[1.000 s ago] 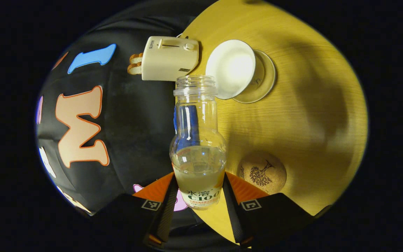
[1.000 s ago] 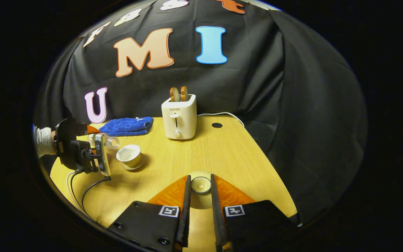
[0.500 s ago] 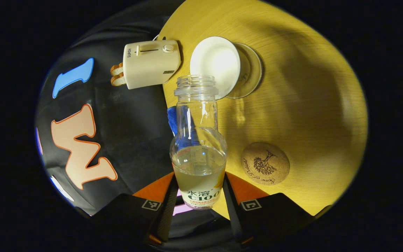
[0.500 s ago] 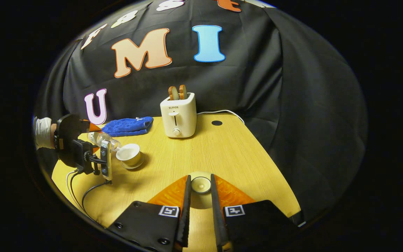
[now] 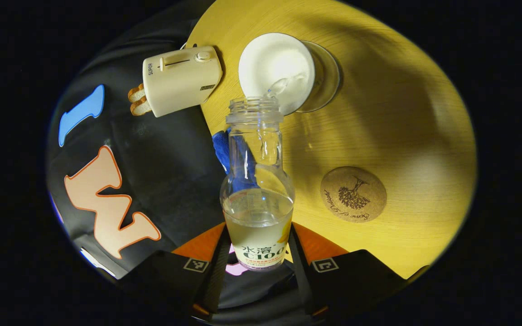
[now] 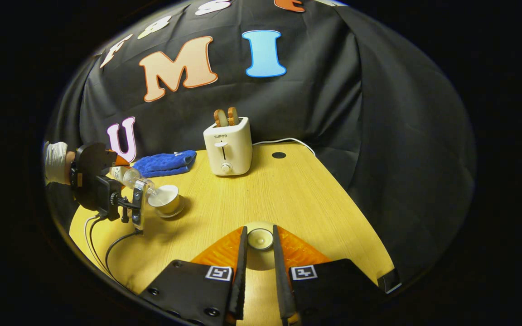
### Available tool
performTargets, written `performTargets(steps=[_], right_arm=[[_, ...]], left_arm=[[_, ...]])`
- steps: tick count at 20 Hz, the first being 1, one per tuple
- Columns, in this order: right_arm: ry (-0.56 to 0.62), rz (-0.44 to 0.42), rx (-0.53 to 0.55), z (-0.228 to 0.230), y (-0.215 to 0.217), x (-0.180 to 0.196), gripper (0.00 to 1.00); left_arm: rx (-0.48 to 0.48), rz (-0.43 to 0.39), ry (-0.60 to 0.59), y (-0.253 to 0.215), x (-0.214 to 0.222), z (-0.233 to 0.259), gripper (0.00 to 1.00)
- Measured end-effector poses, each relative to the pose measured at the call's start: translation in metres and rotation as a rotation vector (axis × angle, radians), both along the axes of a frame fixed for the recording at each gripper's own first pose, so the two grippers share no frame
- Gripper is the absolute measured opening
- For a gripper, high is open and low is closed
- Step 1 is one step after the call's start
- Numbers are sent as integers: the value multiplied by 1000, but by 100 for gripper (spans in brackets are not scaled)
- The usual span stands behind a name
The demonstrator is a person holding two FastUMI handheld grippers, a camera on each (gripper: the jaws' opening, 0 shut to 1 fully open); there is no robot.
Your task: Open the teacup lid with one hand, grasp the water bottle and pour water into the teacup with the other hand; after pouring, place the water bottle on the coaster and then close the teacup lid.
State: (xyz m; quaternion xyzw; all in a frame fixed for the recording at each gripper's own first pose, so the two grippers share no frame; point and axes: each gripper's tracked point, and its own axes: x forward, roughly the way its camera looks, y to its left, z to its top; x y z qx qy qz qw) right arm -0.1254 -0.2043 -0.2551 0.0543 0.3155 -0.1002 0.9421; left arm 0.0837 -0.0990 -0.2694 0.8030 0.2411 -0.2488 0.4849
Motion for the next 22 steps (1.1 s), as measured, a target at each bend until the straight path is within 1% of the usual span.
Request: performTargets(steps=[3,8,13,16,20,22], right_arm=[[2,-5,9,-4,-1,1,32],[-1,1,12,-6,0,4,32],[0,21,17,-8,5,8,32],[0,32,19,-10,9,10,32],[-3,39,22,-9,12,12,32],[-2,39,23,-10,12,13,32]], left_arm=[[51,-26,-8,-1,3,6,67],[119,-43,-12,0,6,13,67],[196,-33,-11,2,8,22,67],[221,-31,-8,4,8,24,67],[275,-62,-25,-2,8,44,68],[292,-70,-31,-7,10,52,67]])
